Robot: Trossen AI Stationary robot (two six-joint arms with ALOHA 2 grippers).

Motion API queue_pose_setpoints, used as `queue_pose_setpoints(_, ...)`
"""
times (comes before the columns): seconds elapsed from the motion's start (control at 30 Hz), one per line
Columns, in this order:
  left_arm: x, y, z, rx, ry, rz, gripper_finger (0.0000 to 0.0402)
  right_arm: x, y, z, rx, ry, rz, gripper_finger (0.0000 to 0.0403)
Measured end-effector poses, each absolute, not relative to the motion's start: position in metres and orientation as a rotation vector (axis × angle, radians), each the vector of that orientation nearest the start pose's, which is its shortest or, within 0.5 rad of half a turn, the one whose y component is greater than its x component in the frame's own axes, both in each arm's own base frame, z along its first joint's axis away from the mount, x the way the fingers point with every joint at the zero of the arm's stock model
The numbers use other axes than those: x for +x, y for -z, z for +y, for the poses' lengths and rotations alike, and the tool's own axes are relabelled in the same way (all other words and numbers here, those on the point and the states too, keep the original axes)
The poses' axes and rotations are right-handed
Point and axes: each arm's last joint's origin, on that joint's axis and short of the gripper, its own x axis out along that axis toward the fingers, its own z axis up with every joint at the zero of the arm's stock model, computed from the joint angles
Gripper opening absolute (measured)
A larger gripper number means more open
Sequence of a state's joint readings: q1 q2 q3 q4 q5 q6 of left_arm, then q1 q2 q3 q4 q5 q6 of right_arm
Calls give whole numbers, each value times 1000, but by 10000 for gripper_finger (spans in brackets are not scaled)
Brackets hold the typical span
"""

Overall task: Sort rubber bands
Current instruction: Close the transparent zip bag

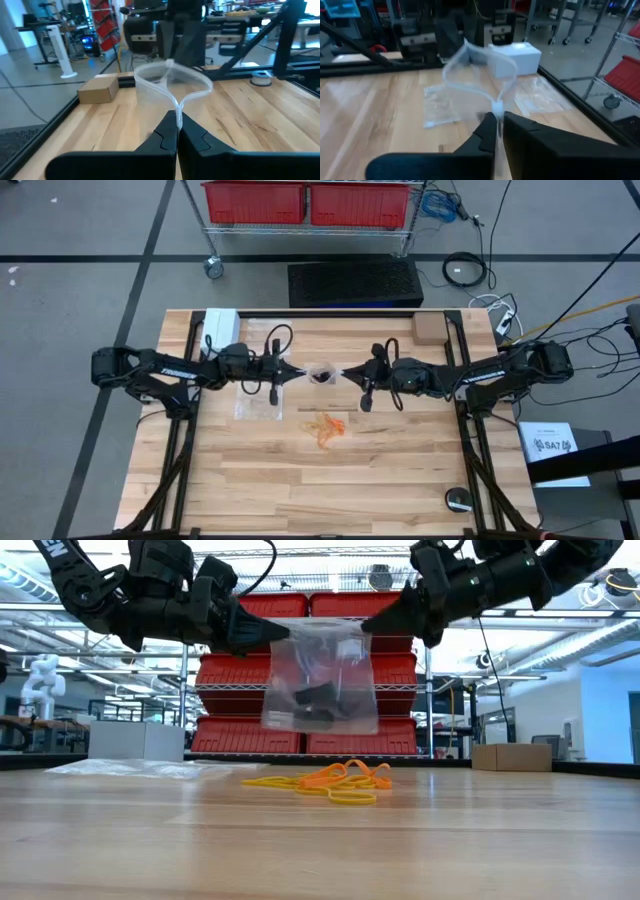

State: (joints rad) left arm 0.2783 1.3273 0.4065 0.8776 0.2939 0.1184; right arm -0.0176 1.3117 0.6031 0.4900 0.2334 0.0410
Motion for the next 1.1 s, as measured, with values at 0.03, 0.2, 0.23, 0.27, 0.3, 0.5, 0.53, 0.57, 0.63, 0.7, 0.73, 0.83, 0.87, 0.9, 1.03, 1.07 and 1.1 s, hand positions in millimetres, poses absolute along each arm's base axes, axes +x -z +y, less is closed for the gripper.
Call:
queue_pose_setpoints(0.03,241,-197,60,106,7,41,2,272,-226,-10,16,250,213,3)
queue_pose_setpoints(0.2,240,-196,61,101,-24,47,2,276,-234,-4,-6,220,213,1)
queue_pose_setpoints(0.23,240,-196,61,99,-28,52,2,276,-235,-3,-7,216,210,1)
queue_pose_setpoints(0.27,240,-196,62,98,-37,57,2,277,-236,-2,-8,212,213,1)
queue_pose_setpoints(0.3,240,-195,62,96,-47,65,2,278,-238,-1,-8,209,221,1)
queue_pose_setpoints(0.5,240,-192,64,93,-124,94,13,284,-254,-1,16,241,328,0)
queue_pose_setpoints(0.53,240,-192,64,92,-124,98,21,285,-259,-1,12,256,342,0)
queue_pose_setpoints(0.57,240,-192,64,92,-124,101,32,286,-262,-1,6,272,358,0)
queue_pose_setpoints(0.63,240,-192,64,91,-124,103,57,288,-272,-2,-4,296,384,0)
queue_pose_setpoints(0.7,240,-192,64,91,-124,102,85,288,-279,-2,-9,301,403,0)
queue_pose_setpoints(0.73,240,-192,64,90,-124,103,99,289,-281,-2,-10,301,413,0)
queue_pose_setpoints(0.83,240,-191,63,71,-121,104,141,288,-287,-2,-17,305,452,0)
queue_pose_setpoints(0.87,240,-191,63,51,-119,106,154,287,-288,-3,-23,316,474,0)
queue_pose_setpoints(0.9,240,-191,62,35,-118,107,166,286,-289,-3,-32,332,503,0)
queue_pose_setpoints(1.03,241,-191,62,13,-127,105,206,280,-293,-5,-52,389,610,0)
queue_pose_setpoints(1.07,240,-191,62,13,-140,106,213,279,-296,-5,-45,396,631,0)
queue_pose_setpoints(1.1,240,-191,63,13,-156,108,219,278,-298,-5,-37,401,654,0)
